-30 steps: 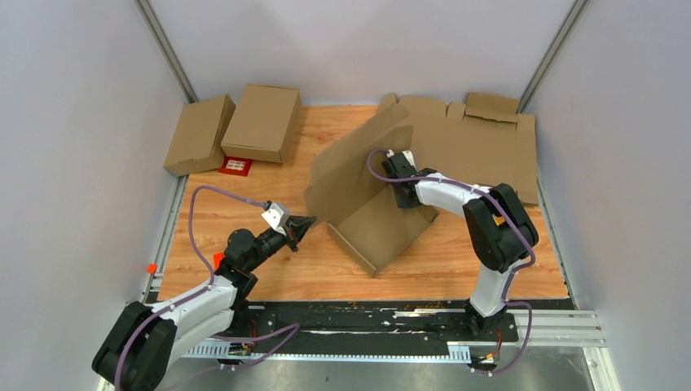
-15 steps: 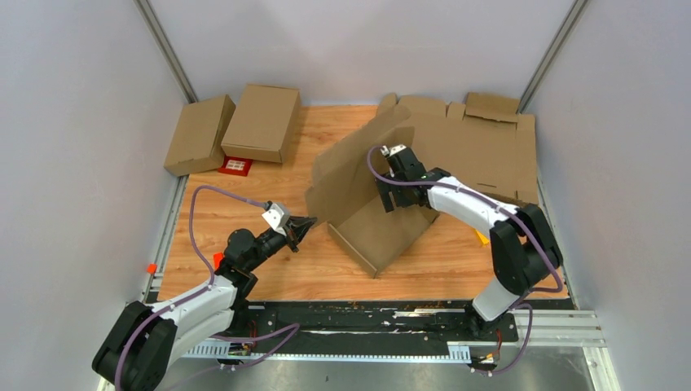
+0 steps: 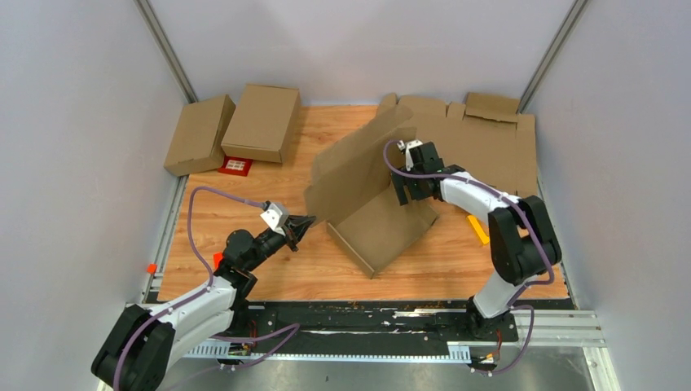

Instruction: Fold the paper box

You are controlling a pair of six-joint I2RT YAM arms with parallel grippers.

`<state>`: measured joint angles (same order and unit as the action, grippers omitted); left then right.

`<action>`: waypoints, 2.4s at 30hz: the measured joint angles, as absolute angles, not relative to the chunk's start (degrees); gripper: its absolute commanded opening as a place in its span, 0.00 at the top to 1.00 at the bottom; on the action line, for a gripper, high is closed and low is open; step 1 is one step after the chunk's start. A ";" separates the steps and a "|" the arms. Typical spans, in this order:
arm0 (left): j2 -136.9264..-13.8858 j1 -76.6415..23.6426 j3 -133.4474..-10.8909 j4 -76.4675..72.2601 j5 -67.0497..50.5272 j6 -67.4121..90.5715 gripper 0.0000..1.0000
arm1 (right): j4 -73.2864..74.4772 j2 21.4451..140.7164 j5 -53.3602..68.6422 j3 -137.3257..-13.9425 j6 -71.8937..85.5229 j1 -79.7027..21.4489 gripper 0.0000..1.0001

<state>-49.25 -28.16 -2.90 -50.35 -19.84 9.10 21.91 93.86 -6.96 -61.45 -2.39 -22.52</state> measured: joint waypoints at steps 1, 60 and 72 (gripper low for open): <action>-49.19 -28.16 -2.90 -50.37 -19.77 9.10 0.94 | 22.00 95.53 -6.15 -61.47 -2.81 -22.55 0.21; -44.82 -28.23 -2.90 -44.38 -11.70 8.36 0.91 | 18.31 89.17 -16.56 -46.78 8.88 -32.88 0.97; -44.16 -28.36 -2.90 -44.12 -11.31 7.90 0.91 | 20.47 89.56 -19.00 -47.90 10.00 -35.03 0.47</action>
